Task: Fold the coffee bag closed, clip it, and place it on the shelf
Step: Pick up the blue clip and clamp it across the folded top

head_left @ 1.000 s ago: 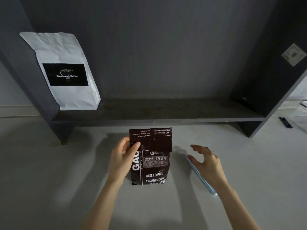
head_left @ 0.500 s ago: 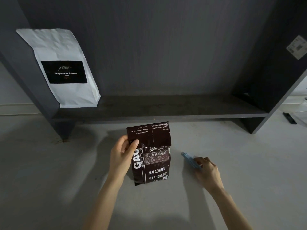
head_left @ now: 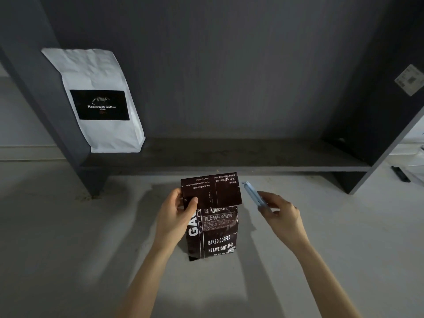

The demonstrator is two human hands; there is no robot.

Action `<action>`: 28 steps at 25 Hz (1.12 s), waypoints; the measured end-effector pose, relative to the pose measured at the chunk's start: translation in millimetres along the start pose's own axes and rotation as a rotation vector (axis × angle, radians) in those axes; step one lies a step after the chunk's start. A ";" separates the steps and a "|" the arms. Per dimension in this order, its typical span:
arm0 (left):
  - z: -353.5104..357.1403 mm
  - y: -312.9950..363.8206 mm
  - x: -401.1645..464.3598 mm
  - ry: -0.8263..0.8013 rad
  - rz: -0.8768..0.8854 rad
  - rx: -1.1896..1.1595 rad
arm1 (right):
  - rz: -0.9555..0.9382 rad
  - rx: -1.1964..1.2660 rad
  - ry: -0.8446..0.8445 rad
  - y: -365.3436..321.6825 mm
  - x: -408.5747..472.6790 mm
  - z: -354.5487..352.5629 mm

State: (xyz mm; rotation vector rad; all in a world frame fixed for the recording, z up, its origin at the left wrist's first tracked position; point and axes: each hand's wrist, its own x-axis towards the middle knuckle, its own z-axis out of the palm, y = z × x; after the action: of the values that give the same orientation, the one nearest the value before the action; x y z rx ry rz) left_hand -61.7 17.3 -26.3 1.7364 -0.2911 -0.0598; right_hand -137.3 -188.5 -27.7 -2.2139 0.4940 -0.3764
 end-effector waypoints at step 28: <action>-0.6 23.0 2.5 -0.032 0.115 0.078 | -0.313 0.049 -0.221 -68.2 -2.8 0.4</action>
State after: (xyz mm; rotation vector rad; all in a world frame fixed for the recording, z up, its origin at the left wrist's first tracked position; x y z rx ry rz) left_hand -62.9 13.6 -3.5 1.7940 -0.4213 0.0072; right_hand -124.5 -146.7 24.8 -2.2529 0.0180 -0.2964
